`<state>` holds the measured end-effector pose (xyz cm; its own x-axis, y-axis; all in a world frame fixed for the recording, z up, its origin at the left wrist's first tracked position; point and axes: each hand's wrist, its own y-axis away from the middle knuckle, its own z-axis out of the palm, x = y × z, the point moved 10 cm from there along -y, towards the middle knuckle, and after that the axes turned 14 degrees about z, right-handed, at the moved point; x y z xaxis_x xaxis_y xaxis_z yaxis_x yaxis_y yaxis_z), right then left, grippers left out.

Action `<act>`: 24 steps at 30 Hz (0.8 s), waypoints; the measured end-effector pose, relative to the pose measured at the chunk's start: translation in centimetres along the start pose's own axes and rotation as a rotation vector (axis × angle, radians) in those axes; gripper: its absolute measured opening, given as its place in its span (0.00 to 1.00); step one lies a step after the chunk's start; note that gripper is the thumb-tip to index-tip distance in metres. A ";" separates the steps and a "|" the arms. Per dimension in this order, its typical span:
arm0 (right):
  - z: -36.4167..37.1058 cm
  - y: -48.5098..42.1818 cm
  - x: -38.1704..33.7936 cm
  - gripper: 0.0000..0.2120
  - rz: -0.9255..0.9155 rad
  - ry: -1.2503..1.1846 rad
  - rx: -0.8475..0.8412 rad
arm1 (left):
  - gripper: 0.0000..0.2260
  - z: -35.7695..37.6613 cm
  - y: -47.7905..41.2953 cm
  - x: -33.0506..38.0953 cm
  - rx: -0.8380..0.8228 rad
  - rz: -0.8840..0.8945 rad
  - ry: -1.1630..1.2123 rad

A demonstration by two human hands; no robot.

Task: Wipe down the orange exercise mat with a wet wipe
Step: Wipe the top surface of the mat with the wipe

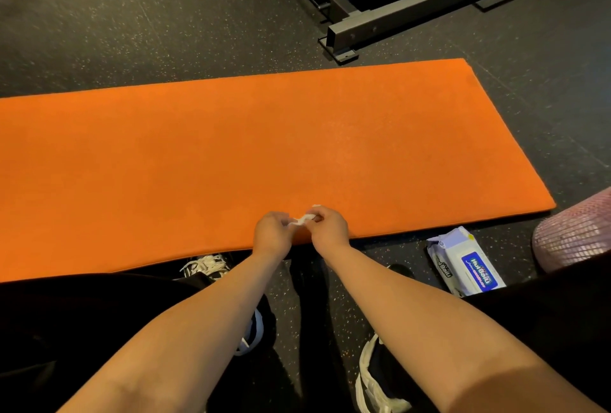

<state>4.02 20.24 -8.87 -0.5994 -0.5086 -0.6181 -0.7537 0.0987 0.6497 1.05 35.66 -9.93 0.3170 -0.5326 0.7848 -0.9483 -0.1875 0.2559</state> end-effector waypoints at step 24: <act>2.9 -1.0 0.0 0.07 0.075 -0.253 -0.127 | 0.11 0.9 0.3 0.1 -0.057 -0.055 0.303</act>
<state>3.97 22.64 -10.76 -0.7123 -0.2726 -0.6467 -0.6746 0.0119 0.7381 0.76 34.80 -10.31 0.3581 -0.2516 0.8992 -0.9318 -0.1582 0.3268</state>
